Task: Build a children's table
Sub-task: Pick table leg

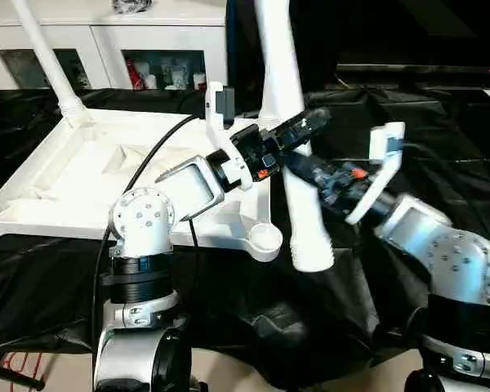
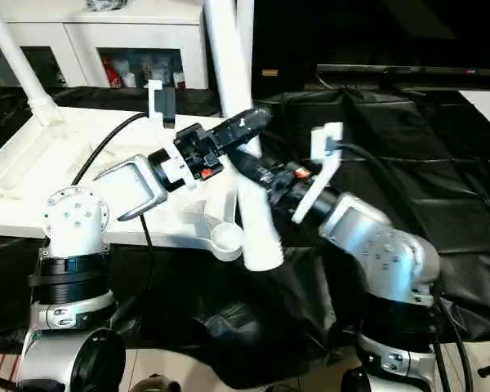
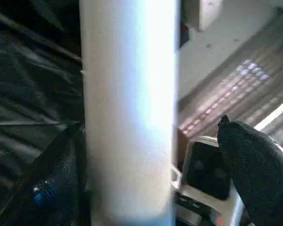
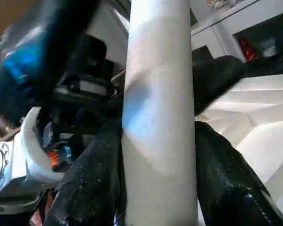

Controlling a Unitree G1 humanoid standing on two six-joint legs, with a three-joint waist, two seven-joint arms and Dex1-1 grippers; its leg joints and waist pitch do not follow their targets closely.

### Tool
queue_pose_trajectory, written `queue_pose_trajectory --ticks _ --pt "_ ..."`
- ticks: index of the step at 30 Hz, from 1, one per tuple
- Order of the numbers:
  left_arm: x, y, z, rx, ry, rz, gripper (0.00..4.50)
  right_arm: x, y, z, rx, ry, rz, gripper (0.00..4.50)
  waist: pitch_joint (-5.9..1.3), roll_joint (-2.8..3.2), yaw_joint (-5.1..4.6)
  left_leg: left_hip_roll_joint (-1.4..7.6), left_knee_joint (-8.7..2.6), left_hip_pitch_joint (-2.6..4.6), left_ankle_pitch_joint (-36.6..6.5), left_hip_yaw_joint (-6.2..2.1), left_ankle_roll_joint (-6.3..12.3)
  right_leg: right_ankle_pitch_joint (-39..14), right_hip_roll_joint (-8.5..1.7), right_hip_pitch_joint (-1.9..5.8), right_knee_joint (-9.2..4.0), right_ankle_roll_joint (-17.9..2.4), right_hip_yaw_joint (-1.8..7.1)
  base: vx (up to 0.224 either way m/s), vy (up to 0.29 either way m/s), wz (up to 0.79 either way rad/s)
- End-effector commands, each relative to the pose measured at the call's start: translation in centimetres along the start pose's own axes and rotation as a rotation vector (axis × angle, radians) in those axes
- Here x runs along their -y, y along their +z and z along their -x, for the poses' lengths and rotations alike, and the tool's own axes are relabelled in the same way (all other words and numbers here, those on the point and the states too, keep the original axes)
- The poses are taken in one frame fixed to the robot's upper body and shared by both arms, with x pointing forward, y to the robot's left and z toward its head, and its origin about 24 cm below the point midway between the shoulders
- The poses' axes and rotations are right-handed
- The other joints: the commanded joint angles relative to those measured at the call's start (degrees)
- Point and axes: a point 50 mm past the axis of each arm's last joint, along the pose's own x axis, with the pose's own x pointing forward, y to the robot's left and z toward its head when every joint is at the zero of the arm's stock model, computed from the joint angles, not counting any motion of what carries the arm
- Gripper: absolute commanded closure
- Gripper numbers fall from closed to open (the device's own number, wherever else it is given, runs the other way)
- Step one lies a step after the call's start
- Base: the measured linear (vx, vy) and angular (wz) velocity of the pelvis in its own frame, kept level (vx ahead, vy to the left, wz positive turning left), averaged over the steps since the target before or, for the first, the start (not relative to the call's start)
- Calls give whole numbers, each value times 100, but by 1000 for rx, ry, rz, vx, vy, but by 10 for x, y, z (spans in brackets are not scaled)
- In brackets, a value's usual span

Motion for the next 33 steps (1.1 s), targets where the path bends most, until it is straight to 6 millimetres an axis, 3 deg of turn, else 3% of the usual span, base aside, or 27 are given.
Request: queue_pose_trajectory --ticks 1,8,11,14,15,16,18,24,25,26,33 --pt "-5 3 -4 10 85 -13 34 -2 9 -7 9 -26 81 272 -461 -72 21 8 -339 42 -742 11 41 -1919 -319 329 -531 -313 192 0 0 0" --pt "-14 9 -6 77 217 -18 77 0 2 -14 -51 -81 159 272 -463 -79 8 7 -339 36 -806 5 8 -1854 -317 334 -532 -317 193 0 0 0" --pt "-19 9 -5 76 276 -44 117 2 -1 -18 -78 -114 201 272 -469 -87 5 9 -336 33 -771 2 43 -1838 -317 331 -523 -302 194 0 0 0" --pt "-20 9 -5 90 282 -34 119 2 -3 -21 -94 -123 222 272 -471 -87 10 15 -335 35 -750 3 37 -1788 -325 328 -509 -359 196 0 0 0" --pt "-20 9 -5 94 281 -29 149 2 -4 -22 -96 -124 228 272 -472 -112 6 16 -331 29 -732 8 52 -1725 -324 333 -504 -395 199 0 0 0" --pt "-20 9 -5 94 282 -29 163 2 -4 -23 -97 -124 229 272 -471 -98 8 18 -332 30 -722 6 63 -1677 -322 330 -492 -434 201 0 0 0" --pt "-20 8 -5 96 285 -30 164 3 -3 -24 -99 -126 236 272 -469 -101 6 21 -331 27 -731 6 75 -1637 -323 330 -485 -467 201 0 0 0" --pt "-20 9 -5 116 283 -28 225 3 -2 -25 -113 -130 240 272 -466 -96 -1 20 -327 30 -737 12 91 -1628 -324 331 -488 -503 207 0 0 0" --pt "-20 10 -5 120 274 -25 252 3 -3 -25 -119 -125 231 272 -471 -98 0 20 -325 30 -713 11 93 -1583 -324 335 -481 -508 209 0 0 0" --pt "-19 11 -5 123 263 -25 258 3 -3 -25 -124 -117 219 237 -466 -94 -3 19 -327 30 -721 12 97 -1579 -322 333 -482 -517 209 0 0 0" --pt "-3 13 3 0 28 -179 269 3 0 -14 -168 -50 165 168 -473 -53 8 33 -335 49 -701 4 82 -1475 -322 318 -448 -547 216 0 0 0"
